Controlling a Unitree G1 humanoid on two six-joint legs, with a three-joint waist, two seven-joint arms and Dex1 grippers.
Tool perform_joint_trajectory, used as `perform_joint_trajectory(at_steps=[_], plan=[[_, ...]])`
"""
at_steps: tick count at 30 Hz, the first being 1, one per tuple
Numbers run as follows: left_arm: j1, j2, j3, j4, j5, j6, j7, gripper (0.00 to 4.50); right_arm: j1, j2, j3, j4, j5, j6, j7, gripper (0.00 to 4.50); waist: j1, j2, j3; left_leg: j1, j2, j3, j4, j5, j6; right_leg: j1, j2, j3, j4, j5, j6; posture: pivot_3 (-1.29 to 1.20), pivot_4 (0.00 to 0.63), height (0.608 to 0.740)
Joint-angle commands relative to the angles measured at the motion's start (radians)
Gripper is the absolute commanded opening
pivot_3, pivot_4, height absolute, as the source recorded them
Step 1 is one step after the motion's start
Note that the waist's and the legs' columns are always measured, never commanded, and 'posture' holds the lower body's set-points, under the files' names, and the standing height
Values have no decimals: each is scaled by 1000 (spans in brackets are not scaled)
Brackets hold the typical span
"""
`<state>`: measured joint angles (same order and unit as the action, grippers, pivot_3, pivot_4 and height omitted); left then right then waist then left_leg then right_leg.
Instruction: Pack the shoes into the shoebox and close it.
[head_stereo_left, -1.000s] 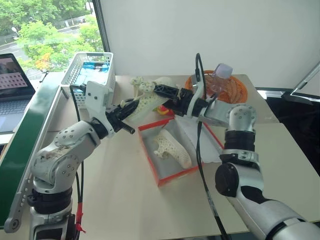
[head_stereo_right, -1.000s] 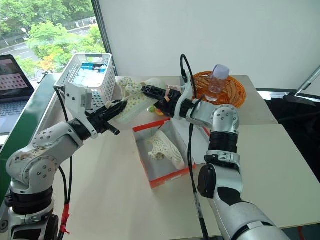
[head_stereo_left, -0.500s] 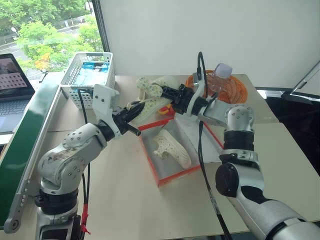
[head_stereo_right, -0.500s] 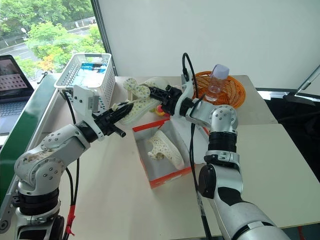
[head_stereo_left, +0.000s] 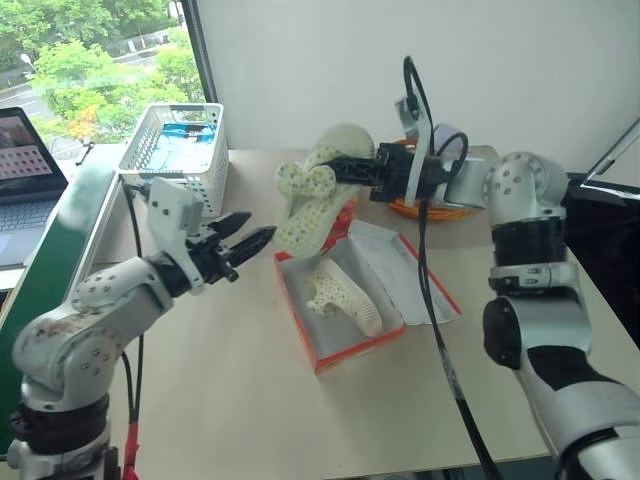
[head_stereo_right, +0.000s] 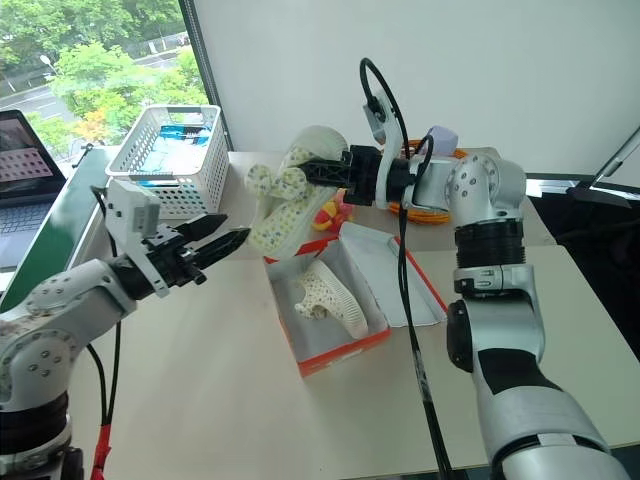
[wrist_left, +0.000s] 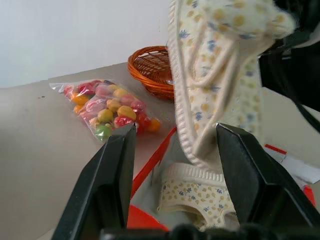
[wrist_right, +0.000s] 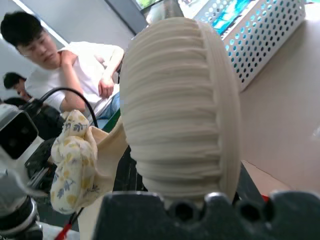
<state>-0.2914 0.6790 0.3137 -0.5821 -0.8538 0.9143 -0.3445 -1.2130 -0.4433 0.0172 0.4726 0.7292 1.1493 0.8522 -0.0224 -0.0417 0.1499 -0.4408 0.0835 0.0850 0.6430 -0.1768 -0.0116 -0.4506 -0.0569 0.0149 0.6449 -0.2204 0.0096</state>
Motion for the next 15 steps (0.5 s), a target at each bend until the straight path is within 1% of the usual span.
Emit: perform_joint_trajectory(at_steps=[1,3,6,11,15], plan=[[33,39,86,20,49,-40,-1,2654,-49,-46,140,25,-86,-89,253,404,2,0,0,0,0,0,0,0,0,0,0,0,0,0,0,0,150,740],[56,43,107,10,50,-40,2,2654,-57,-50,209,49,-131,-126,357,404,4,0,0,0,0,0,0,0,0,0,0,0,0,0,0,0,150,740],[106,45,124,-24,51,-38,0,2654,-63,-37,284,115,-201,-189,471,404,5,0,0,0,0,1,0,0,0,-1,0,0,0,0,0,0,150,740],[187,45,142,-87,47,-38,2,2654,-82,21,373,257,-329,-321,596,404,7,0,0,-2,0,1,0,0,0,-3,0,0,1,0,0,0,150,740],[237,46,158,-131,39,-34,7,2654,-99,58,406,350,-416,-418,676,404,7,0,0,-2,0,2,0,0,0,-4,-1,0,2,0,-1,0,150,740]])
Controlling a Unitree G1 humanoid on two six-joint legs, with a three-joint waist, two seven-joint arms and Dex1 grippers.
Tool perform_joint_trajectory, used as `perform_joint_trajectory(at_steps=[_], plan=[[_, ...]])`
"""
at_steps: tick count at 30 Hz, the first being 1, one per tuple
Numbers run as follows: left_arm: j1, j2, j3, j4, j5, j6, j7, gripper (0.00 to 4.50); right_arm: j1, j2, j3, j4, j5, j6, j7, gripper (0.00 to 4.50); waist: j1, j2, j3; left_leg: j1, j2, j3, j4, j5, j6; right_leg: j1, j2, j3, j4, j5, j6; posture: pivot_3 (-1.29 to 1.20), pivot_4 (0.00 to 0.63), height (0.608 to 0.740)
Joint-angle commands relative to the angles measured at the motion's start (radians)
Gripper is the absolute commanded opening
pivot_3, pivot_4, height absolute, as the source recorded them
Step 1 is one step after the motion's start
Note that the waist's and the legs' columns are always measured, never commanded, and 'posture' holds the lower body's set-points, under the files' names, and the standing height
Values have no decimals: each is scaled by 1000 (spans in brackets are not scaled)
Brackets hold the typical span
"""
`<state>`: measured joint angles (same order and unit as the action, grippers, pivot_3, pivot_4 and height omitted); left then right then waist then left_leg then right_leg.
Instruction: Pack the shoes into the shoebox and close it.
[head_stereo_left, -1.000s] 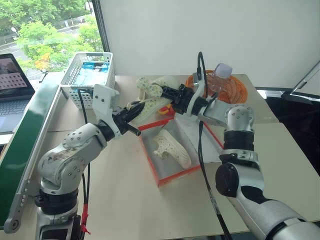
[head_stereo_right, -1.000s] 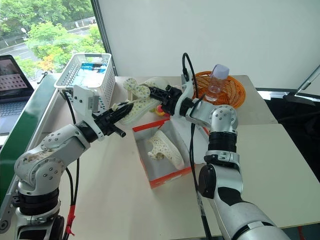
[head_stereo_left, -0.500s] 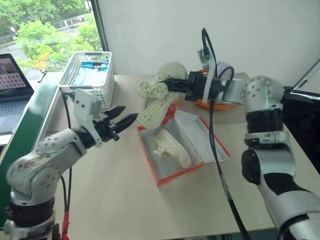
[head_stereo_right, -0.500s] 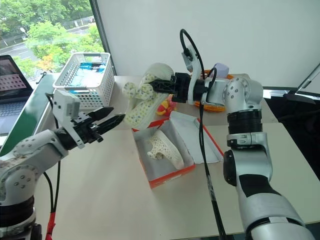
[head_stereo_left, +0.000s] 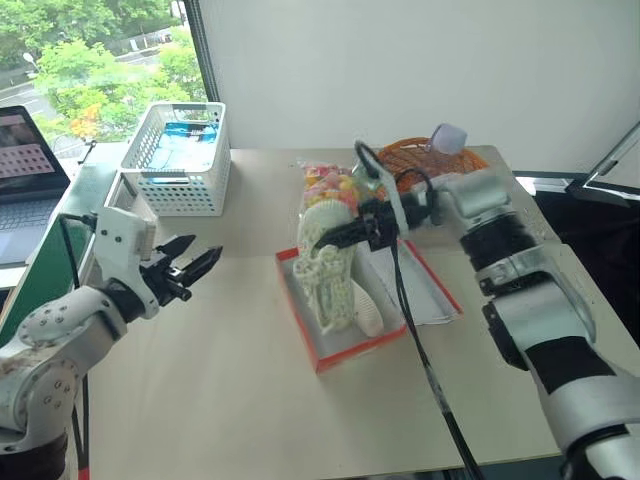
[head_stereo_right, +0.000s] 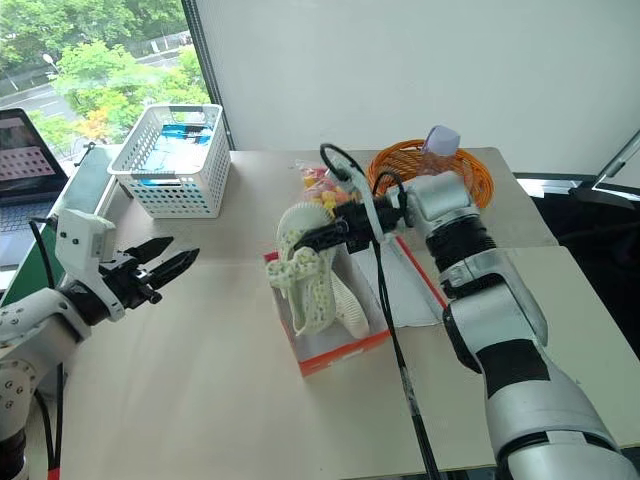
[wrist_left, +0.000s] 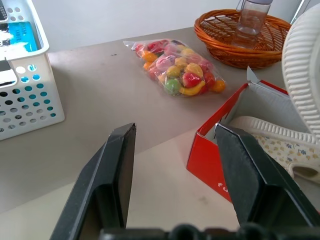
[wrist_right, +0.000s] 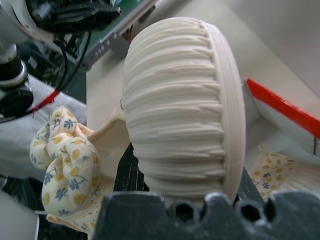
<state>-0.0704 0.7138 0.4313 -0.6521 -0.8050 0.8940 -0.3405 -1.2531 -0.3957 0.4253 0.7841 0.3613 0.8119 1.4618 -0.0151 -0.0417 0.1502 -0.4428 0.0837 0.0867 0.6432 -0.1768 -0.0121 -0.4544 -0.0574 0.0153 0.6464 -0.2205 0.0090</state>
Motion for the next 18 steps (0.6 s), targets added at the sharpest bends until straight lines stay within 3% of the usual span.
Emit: perform_joint_trajectory(at_steps=[1,8,18], plan=[[26,10,46,-70,-15,-10,6,2654,-63,17,4,62,-71,-111,80,404,0,0,0,0,0,0,0,0,0,0,0,0,0,0,0,0,150,740],[109,35,82,-144,-79,12,-21,2654,-72,84,55,210,-216,-278,148,404,-1,0,0,0,0,0,0,0,0,-1,0,0,0,0,0,0,150,740],[210,162,60,-241,-116,-1,-150,2654,-64,189,43,363,-346,-400,120,404,0,1,0,0,0,1,0,0,-1,-1,0,0,1,0,-1,0,150,740]])
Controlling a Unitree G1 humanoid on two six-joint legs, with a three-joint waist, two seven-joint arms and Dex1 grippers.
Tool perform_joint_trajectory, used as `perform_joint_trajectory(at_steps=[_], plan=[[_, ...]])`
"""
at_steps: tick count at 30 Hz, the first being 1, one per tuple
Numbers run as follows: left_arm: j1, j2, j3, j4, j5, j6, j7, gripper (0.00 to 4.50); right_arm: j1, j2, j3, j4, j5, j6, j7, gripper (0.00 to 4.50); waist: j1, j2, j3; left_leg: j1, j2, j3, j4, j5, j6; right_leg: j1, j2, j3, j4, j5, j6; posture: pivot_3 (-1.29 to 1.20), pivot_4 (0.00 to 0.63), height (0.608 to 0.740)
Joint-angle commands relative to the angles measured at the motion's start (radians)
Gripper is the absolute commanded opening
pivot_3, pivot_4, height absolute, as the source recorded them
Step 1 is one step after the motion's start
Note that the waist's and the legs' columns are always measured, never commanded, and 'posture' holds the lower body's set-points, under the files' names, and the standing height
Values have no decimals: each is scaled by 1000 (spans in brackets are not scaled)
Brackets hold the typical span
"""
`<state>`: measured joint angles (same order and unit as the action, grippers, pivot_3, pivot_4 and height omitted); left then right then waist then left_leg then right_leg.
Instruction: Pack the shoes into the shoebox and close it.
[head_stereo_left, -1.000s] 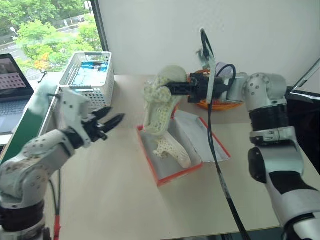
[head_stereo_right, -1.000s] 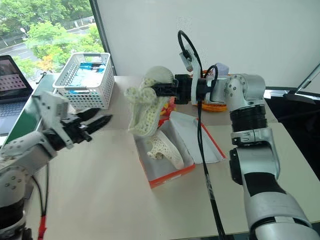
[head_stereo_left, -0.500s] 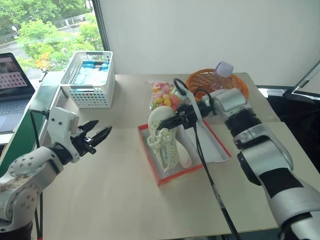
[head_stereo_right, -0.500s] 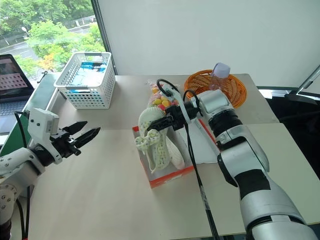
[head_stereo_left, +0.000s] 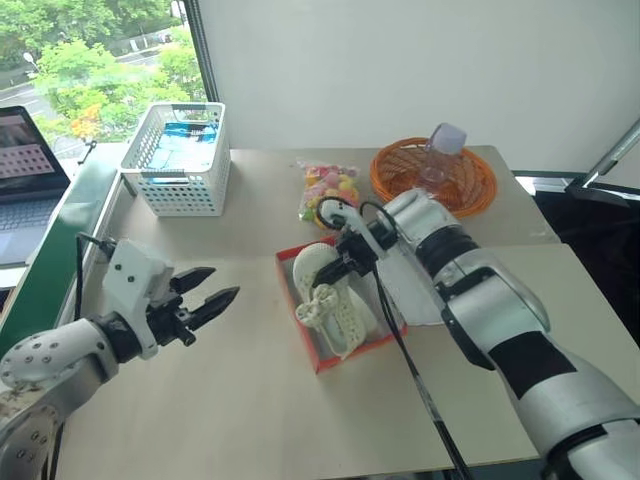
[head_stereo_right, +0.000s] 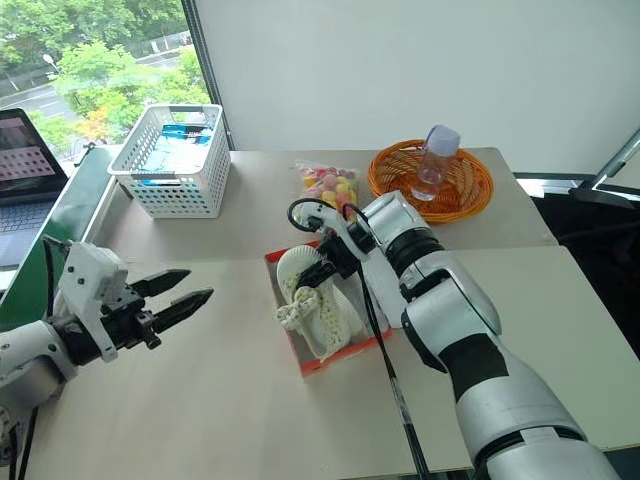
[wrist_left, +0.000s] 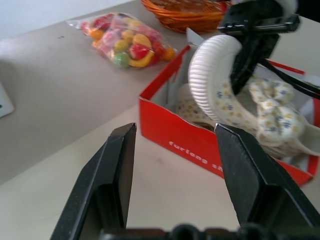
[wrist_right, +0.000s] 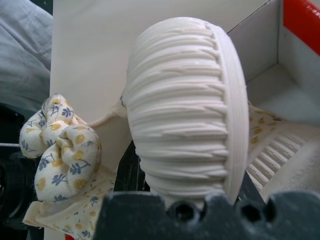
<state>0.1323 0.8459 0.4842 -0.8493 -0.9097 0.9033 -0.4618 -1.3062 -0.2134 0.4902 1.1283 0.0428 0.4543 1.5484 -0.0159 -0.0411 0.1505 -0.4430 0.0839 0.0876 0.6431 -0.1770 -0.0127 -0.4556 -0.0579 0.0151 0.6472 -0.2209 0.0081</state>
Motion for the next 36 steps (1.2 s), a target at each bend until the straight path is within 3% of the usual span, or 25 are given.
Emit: perform_joint_trajectory(at_steps=[1,9,17,21,25,31,33,35,36], plan=[[14,40,7,-46,-11,-10,-36,2654,-8,12,-21,27,-37,-49,35,404,1,0,0,0,0,0,0,0,0,0,0,0,0,0,0,0,150,740],[16,62,-9,-43,-4,-24,-51,2654,48,46,-13,75,-128,-108,-42,404,0,0,0,1,0,0,0,0,0,0,0,0,0,0,0,0,150,740],[-22,68,-53,-25,10,-30,-53,2654,119,95,31,153,-292,-268,-382,404,2,-1,-2,5,0,0,0,0,0,6,0,-1,0,0,0,0,150,740],[-31,64,-77,-29,17,-32,-51,2654,142,100,73,188,-382,-332,-561,404,2,0,-3,23,0,0,0,-6,-10,19,-1,-1,-3,-5,-7,0,150,740],[-36,63,-98,-34,20,-34,-49,2654,164,94,123,201,-451,-396,-621,404,3,0,-6,40,0,-1,-1,-7,-12,34,-3,-2,-6,-10,-1,0,150,740],[-67,64,-129,-19,32,-41,-52,2654,193,81,140,211,-492,-426,-580,404,4,13,-16,37,0,-3,-3,-8,-11,34,-4,-2,-15,-9,-2,0,150,740],[-80,61,-144,-13,40,-42,-52,2654,190,76,120,211,-481,-420,-566,1435,5,14,-18,36,-1,-2,-9,-8,-11,34,-5,-2,-20,-9,-2,0,150,740],[-91,57,-157,-9,44,-43,-52,2654,181,78,88,210,-457,-403,-555,1596,9,14,-18,36,-2,-1,-10,-8,-11,34,-5,-1,-20,-9,-2,0,150,740],[-94,56,-162,-8,45,-43,-52,2654,176,79,74,209,-447,-396,-557,2233,11,14,-18,36,-2,-2,-10,-8,-11,34,-5,-1,-20,-9,-2,0,150,740]])
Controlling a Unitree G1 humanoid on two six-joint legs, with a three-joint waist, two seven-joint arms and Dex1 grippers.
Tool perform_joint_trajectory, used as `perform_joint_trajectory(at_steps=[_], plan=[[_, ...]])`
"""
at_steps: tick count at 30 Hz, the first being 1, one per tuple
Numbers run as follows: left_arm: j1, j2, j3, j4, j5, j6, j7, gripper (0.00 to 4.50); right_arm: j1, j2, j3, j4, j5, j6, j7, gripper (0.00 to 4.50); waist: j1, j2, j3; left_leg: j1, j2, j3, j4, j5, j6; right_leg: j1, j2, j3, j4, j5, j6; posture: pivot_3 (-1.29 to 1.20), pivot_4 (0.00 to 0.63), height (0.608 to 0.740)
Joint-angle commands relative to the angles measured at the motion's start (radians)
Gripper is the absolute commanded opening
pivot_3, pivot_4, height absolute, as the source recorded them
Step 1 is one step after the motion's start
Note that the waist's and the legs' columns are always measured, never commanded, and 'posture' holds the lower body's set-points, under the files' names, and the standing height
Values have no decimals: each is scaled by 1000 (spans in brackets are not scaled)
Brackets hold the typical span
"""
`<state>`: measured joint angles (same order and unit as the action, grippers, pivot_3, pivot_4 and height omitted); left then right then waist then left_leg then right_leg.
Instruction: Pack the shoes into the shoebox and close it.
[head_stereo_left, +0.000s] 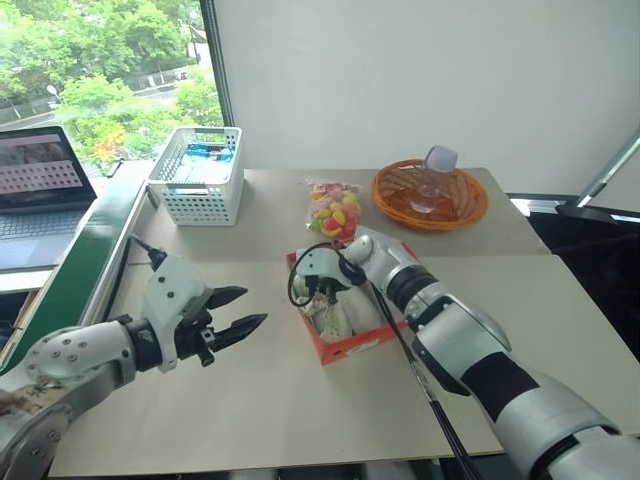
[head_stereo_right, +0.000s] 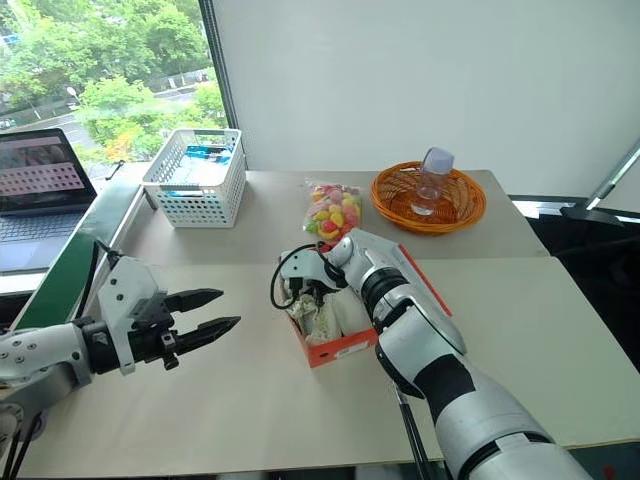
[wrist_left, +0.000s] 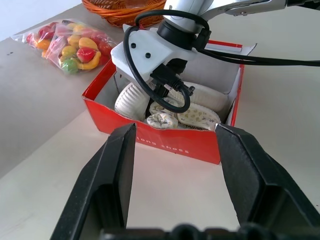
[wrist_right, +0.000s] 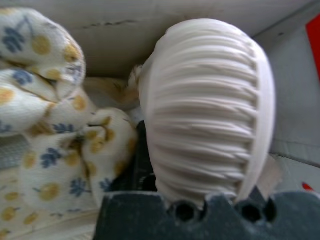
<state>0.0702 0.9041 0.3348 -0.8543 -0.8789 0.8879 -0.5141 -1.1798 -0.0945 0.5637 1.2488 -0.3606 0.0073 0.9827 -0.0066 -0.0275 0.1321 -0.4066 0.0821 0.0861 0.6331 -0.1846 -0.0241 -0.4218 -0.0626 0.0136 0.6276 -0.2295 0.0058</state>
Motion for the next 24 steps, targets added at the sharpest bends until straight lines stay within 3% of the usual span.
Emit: perform_joint_trajectory(at_steps=[1,8,17,24], plan=[[-36,-4,-19,-1,16,-29,0,2654,37,-36,-27,86,-22,64,18,2335,3,-1,0,0,0,0,0,0,0,0,0,0,1,0,0,0,150,740],[-51,1,-29,17,33,-33,-14,2654,-60,-6,-213,60,112,187,123,4448,-1,-7,-4,-1,1,-1,-1,1,1,0,4,0,7,-1,-5,0,150,740],[-71,11,-34,32,43,-34,-30,2654,-149,-19,-317,6,194,325,252,4448,-8,-6,-2,-22,1,-1,-7,-4,7,-17,6,2,7,-9,0,0,150,740],[-83,23,-27,42,52,-33,-57,2654,-184,-83,-361,-82,241,404,365,4448,-8,-6,9,-23,0,-1,-3,-4,7,-18,6,2,11,-9,0,0,150,740]])
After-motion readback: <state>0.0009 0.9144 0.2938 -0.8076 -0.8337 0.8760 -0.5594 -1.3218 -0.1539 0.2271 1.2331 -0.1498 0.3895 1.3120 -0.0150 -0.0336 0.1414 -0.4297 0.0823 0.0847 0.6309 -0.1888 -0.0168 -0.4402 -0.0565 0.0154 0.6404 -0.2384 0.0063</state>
